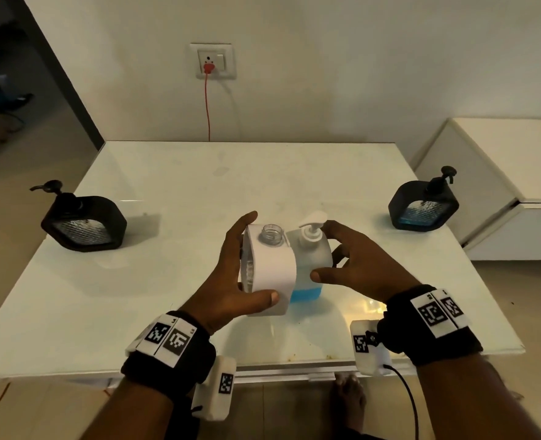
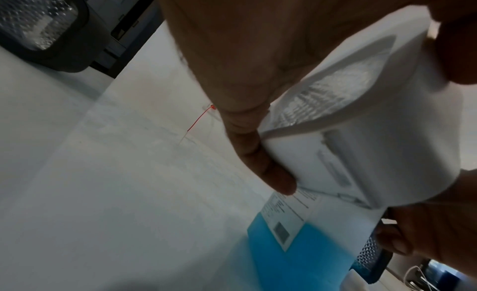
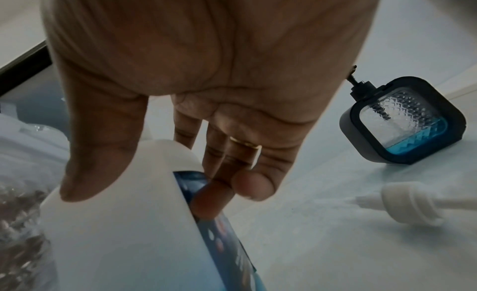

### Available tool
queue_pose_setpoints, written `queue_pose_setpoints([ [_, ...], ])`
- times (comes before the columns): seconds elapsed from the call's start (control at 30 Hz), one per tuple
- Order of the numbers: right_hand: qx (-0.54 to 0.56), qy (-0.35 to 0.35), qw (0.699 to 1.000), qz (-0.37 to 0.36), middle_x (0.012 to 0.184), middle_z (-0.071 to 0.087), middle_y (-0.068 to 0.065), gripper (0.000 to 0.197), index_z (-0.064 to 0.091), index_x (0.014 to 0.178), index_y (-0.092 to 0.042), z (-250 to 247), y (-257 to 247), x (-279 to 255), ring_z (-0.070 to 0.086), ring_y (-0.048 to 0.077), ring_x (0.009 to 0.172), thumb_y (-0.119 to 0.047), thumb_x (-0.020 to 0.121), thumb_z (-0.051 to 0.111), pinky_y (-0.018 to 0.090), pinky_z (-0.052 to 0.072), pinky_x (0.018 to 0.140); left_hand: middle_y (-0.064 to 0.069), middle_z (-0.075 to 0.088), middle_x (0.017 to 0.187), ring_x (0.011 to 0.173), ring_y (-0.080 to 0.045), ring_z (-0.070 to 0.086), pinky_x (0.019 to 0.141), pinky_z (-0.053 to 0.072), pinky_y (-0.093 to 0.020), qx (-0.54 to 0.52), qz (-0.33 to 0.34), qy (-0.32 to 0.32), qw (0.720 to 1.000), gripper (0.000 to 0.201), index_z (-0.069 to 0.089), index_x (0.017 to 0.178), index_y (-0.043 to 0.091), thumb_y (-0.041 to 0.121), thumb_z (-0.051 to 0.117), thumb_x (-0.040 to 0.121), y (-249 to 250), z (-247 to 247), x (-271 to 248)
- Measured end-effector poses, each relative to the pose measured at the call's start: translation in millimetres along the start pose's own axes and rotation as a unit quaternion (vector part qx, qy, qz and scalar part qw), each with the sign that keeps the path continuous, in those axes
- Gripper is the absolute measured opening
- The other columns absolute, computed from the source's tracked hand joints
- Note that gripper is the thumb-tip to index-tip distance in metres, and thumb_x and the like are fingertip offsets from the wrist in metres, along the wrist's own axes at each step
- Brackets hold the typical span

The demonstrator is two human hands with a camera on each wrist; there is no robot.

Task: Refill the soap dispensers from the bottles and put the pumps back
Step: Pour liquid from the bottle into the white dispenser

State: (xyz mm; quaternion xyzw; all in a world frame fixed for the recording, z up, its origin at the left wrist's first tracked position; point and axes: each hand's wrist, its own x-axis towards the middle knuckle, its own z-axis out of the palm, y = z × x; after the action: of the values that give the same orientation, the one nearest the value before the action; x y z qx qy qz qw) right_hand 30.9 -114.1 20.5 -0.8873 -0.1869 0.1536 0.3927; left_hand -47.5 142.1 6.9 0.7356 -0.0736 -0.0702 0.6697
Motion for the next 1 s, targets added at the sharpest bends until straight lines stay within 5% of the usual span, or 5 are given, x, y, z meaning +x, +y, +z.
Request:
queue_pose_setpoints([
  [0.23, 0.008, 0.013, 1.000, -0.006, 0.126, 0.060, -0.018, 0.080, 0.045, 0.140, -0.044, 7, -1, -1, 0.066, 0.011, 0.081, -0.039, 0.072, 0.087, 0.028, 0.053, 0.079, 0.023, 0.034, 0.153, 0.130, 0.022, 0.042, 0.094, 0.051, -0.011, 0.010, 0.002, 0.002, 1.000, 0.118, 0.021, 0.151, 0.038, 0.042, 0.089, 0.055, -1, 9, 1],
  [0.47, -0.002, 0.019, 1.000, -0.005, 0.128, 0.060, -0.018, 0.082, 0.045, 0.145, -0.038, 10, -3, -2, 0.065, 0.008, 0.081, -0.037, 0.075, 0.086, 0.018, 0.048, 0.076, 0.023, 0.036, 0.150, 0.125, 0.025, 0.043, 0.093, 0.054, -0.013, 0.014, -0.003, 0.002, 1.000, 0.109, 0.021, 0.147, 0.045, 0.034, 0.090, 0.063, 2, 9, -1],
  [0.57, -0.020, 0.001, 1.000, 0.000, 0.134, 0.057, -0.017, 0.089, 0.037, 0.151, -0.040, 7, -4, -3, 0.064, 0.006, 0.086, -0.039, 0.076, 0.085, 0.019, 0.048, 0.078, 0.019, 0.035, 0.155, 0.131, 0.021, 0.039, 0.101, 0.048, -0.010, 0.034, -0.010, 0.011, 0.999, 0.105, 0.021, 0.145, 0.053, 0.052, 0.084, 0.060, 1, 9, 0],
  [0.77, -0.026, 0.019, 0.999, 0.008, 0.134, 0.057, -0.015, 0.092, 0.037, 0.152, -0.040, 9, -8, -6, 0.065, 0.005, 0.081, -0.043, 0.074, 0.085, 0.019, 0.051, 0.079, 0.020, 0.027, 0.164, 0.147, 0.005, 0.036, 0.119, 0.044, -0.040, 0.040, -0.021, 0.024, 0.999, 0.128, 0.011, 0.155, 0.053, 0.054, 0.091, 0.055, -1, 7, -2],
  [1.0, -0.021, 0.017, 1.000, -0.011, 0.143, 0.043, -0.020, 0.103, 0.028, 0.154, -0.041, 5, -24, -15, 0.060, 0.001, 0.085, -0.042, 0.071, 0.089, 0.006, 0.046, 0.072, 0.023, 0.042, 0.142, 0.113, 0.028, 0.046, 0.086, 0.046, -0.002, 0.031, -0.014, 0.048, 0.998, 0.105, 0.029, 0.140, 0.048, 0.048, 0.089, 0.053, 10, 2, -6],
])
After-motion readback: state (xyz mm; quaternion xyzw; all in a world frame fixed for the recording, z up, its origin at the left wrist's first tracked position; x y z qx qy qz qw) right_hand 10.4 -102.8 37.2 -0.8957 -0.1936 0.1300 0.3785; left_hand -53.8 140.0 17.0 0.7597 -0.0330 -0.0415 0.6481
